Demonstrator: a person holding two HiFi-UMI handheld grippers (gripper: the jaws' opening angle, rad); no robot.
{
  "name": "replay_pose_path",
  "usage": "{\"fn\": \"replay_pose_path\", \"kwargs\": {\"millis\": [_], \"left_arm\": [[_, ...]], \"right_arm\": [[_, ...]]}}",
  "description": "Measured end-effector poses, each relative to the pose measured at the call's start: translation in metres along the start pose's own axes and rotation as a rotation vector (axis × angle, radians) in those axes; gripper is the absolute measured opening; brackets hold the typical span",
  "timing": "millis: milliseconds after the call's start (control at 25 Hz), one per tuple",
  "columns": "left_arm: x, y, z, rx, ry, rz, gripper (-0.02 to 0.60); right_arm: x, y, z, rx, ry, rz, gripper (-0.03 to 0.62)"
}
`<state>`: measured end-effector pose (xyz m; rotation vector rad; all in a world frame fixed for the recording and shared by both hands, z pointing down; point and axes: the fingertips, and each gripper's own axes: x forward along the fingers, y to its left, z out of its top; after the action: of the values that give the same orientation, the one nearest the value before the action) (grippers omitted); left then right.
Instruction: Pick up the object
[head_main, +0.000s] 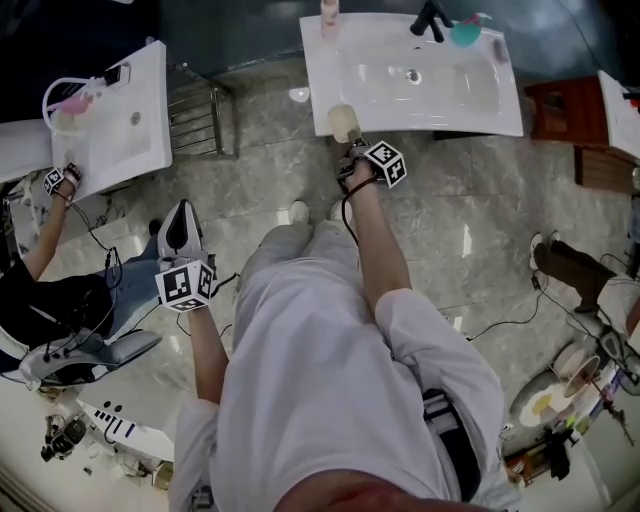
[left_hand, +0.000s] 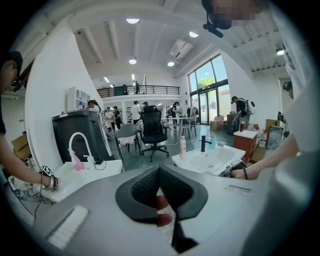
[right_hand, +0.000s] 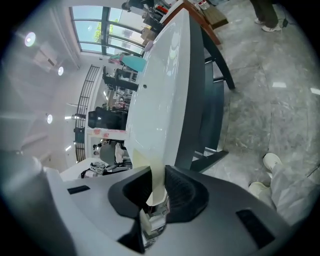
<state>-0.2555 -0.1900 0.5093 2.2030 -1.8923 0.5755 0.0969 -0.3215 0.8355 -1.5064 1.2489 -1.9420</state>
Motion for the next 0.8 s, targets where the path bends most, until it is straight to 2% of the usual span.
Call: {"fn": "replay_pose_path", "kwargs": {"millis": [400, 800], "left_arm": [[0.007, -0.003, 0.001, 0.002, -0.006, -0.013, 0.0], [0.022, -0.017, 0.01, -0.004, -0.043, -0.063, 0.0]], "right_arm": [[-0.002, 0.002, 0.004, -0.008, 0.004, 0.008, 0.054], [-0.019, 0.043, 0.01, -0.1, 0.008, 0.088, 0.052]]}}
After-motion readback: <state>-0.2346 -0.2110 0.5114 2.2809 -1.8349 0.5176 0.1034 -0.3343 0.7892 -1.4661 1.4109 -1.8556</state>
